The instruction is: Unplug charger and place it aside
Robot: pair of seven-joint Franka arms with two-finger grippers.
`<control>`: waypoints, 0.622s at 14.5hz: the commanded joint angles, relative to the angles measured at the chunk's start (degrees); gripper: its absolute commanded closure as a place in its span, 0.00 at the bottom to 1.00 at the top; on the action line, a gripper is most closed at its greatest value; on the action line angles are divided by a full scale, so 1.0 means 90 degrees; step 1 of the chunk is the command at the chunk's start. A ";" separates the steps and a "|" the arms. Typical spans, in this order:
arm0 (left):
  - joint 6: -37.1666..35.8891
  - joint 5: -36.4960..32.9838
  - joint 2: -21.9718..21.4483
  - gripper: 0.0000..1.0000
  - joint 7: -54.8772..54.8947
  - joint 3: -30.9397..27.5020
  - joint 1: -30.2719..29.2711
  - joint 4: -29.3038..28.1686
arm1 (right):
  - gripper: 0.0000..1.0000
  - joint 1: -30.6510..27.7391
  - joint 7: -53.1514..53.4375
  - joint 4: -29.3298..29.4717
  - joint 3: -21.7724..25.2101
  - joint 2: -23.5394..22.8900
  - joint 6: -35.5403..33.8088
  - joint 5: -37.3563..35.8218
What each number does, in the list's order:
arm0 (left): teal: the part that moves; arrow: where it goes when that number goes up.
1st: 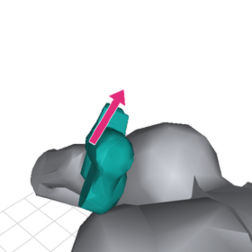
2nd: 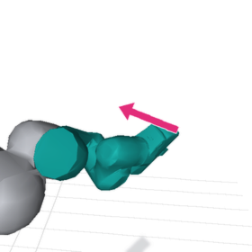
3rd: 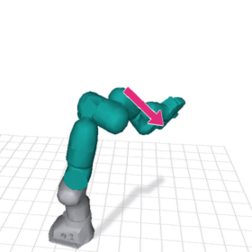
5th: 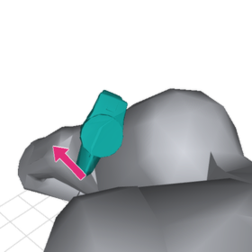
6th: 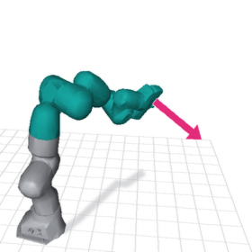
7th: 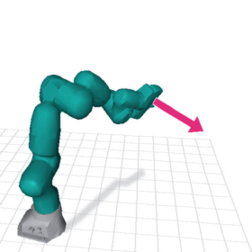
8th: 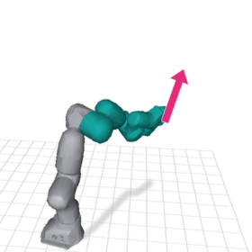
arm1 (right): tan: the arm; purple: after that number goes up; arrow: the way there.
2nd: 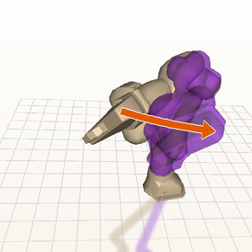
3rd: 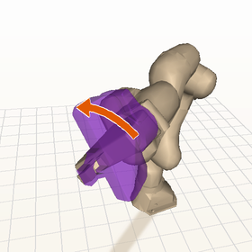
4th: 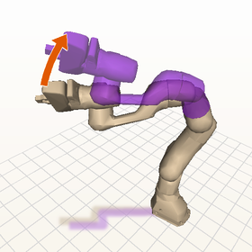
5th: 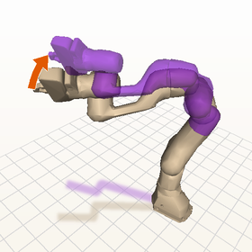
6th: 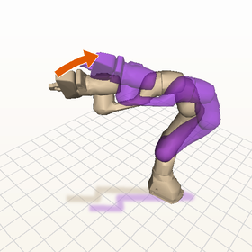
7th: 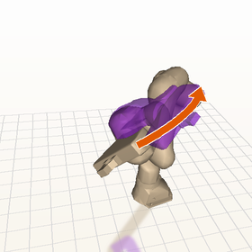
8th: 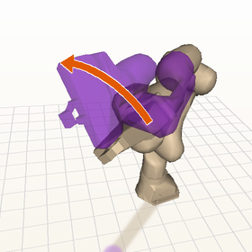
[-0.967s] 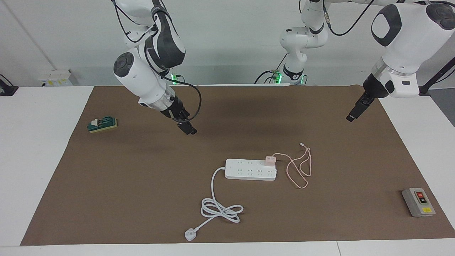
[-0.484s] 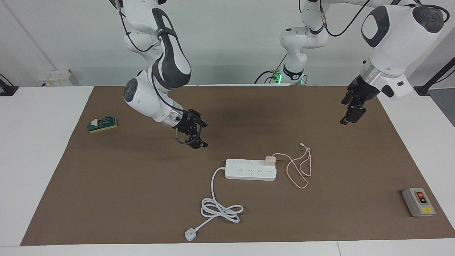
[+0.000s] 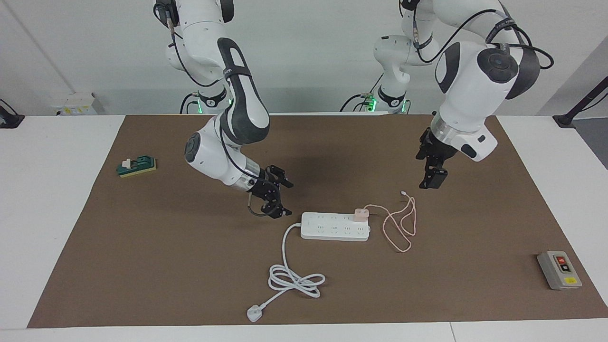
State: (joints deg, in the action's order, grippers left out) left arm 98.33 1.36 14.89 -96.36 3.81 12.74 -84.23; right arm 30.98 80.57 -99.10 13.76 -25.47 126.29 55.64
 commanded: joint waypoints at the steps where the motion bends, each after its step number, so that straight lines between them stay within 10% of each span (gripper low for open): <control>1: 0.0226 -0.0073 0.0239 0.00 -0.0504 -0.0063 0.0137 0.0072 | 0.00 -0.0082 -0.0076 0.0619 0.0004 -0.0449 0.0060 0.0077; 9: 0.0851 -0.0111 0.1185 0.00 -0.1100 -0.0072 0.0751 0.0198 | 0.00 -0.0043 -0.0349 0.0971 -0.0200 -0.1162 0.0011 0.0370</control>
State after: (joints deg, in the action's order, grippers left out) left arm 105.34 1.35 23.46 -104.63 3.87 17.34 -84.00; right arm 31.32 80.03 -92.37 12.51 -32.78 126.76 57.39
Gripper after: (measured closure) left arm 0.000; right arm 0.000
